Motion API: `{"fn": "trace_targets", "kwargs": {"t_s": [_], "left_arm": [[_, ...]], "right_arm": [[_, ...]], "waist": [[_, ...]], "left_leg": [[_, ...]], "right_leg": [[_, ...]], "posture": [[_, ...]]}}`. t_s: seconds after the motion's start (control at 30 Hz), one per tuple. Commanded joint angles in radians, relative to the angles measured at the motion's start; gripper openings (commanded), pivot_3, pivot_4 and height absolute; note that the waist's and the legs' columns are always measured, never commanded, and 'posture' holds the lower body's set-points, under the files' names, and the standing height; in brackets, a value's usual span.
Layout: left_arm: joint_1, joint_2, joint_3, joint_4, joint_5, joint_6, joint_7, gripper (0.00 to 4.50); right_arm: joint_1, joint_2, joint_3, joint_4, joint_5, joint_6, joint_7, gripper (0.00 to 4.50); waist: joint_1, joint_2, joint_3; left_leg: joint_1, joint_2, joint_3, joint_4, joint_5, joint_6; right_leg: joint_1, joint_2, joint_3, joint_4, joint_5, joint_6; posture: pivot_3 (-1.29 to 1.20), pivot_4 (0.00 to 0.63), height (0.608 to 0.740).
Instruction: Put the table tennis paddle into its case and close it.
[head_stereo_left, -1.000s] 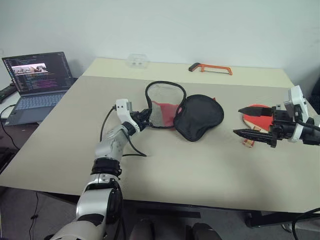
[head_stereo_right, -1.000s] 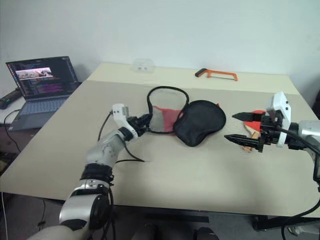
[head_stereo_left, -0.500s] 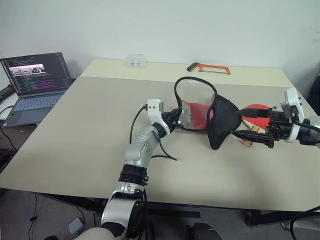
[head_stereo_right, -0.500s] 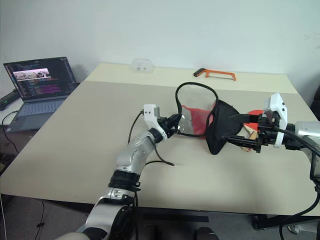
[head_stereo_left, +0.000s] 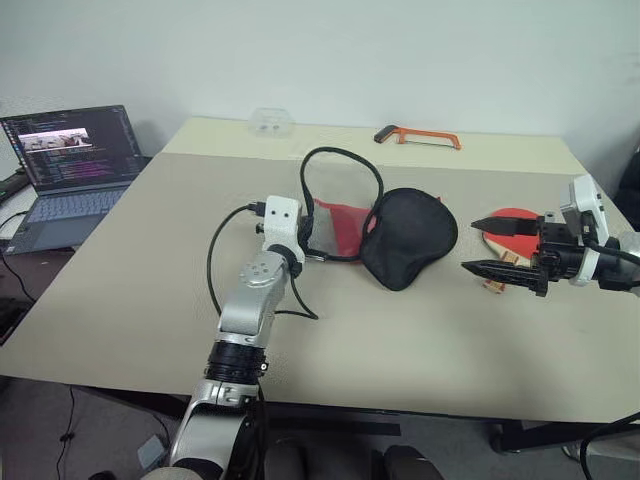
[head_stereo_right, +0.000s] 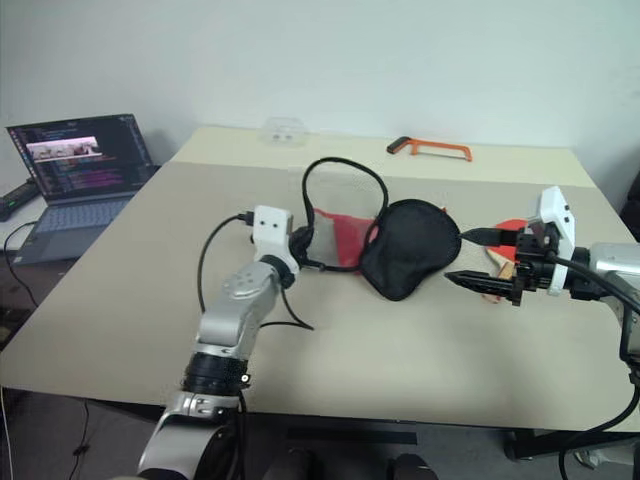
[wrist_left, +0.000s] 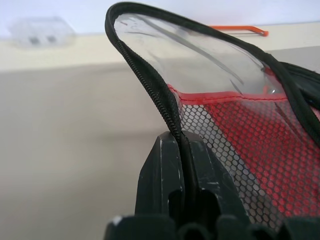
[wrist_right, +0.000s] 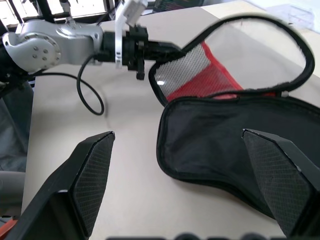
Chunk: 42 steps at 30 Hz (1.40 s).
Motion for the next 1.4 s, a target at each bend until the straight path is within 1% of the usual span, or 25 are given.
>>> {"fn": "trace_targets", "kwargs": {"t_s": [0.03,0.17,0.3,0.43,0.6,0.8,0.9,1.0,1.23,1.4], "left_arm": [[-0.036,-0.05,-0.033,-0.103,0.02,0.033,0.044,0.02],[-0.066,-0.128,-0.05,-0.124,0.046,0.053,0.114,0.02],[-0.079,-0.189,-0.074,-0.052,0.094,0.039,0.195,0.02],[-0.099,-0.217,-0.104,0.008,0.145,0.041,0.24,0.02],[-0.071,-0.247,-0.132,0.011,0.165,0.074,0.248,0.02],[-0.07,-0.315,-0.138,-0.002,0.113,0.06,0.201,0.02],[-0.074,-0.32,-0.158,-0.011,0.099,0.065,0.173,0.02],[-0.054,-0.301,-0.179,-0.035,0.112,0.078,0.162,0.02],[0.015,-0.268,-0.177,-0.103,0.158,0.144,0.206,0.02],[0.018,-0.259,-0.171,-0.121,0.166,0.152,0.199,0.02]], "right_arm": [[-0.035,-0.004,-0.017,-0.01,-0.003,-0.02,0.002,4.5],[-0.053,0.0,-0.007,0.001,-0.009,-0.022,0.007,4.5],[-0.06,0.0,-0.006,0.006,-0.012,-0.021,0.01,4.5],[-0.057,-0.004,-0.01,0.001,-0.01,-0.016,0.013,4.5],[-0.053,-0.007,-0.014,0.004,-0.012,-0.017,0.015,4.5],[-0.05,-0.002,-0.012,-0.002,-0.011,-0.014,0.009,4.5],[-0.054,-0.003,-0.009,0.005,-0.013,-0.017,0.012,4.5],[-0.059,-0.002,-0.006,0.008,-0.015,-0.018,0.013,4.5],[-0.063,0.005,0.002,0.011,-0.02,-0.022,0.013,4.5],[-0.07,0.008,0.007,0.017,-0.025,-0.022,0.018,4.5]], "waist": [[0.0,0.0,0.0],[0.0,0.0,0.0],[-0.003,0.0,0.0],[-0.006,0.0,0.0],[-0.005,0.0,0.0],[-0.004,0.0,0.0],[-0.005,0.0,0.0],[-0.004,0.0,0.0],[-0.006,0.0,0.0],[-0.004,0.0,0.0]], "left_leg": [[0.0,0.0,0.0,0.0,0.0,0.0],[0.0,0.0,0.0,0.0,0.0,0.0],[0.0,0.0,0.0,0.0,0.0,0.0],[0.0,0.0,0.0,0.0,0.0,0.0],[0.0,0.0,0.0,0.0,0.0,0.0],[0.0,0.0,0.0,0.0,0.0,0.0],[0.0,0.0,0.0,0.0,0.0,0.0],[0.0,-0.001,0.0,0.0,0.0,0.0],[0.0,0.0,0.0,0.0,0.0,0.0],[0.0,-0.001,0.0,0.0,0.0,0.0]], "right_leg": [[0.0,0.0,0.0,0.0,0.0,0.0],[0.0,0.0,0.0,0.0,0.0,0.001],[0.0,0.0,0.0,0.0,0.0,0.0],[0.0,0.0,0.001,0.0,0.0,0.0],[0.0,0.0,0.001,0.0,0.0,0.0],[0.0,0.0,0.001,0.0,0.0,0.0],[0.0,0.0,0.001,0.0,0.0,0.0],[0.0,0.0,0.001,0.0,0.0,0.001],[0.0,0.0,0.001,0.0,0.0,0.0],[0.0,0.0,0.001,0.0,0.0,0.001]], "posture": [[0.0,0.15,0.74],[0.0,0.15,0.74],[0.0,0.15,0.74],[0.0,0.15,0.74],[0.0,0.15,0.74],[0.0,0.15,0.74],[0.0,0.15,0.74],[0.0,0.15,0.74],[0.0,0.15,0.74],[0.0,0.15,0.74]]}}
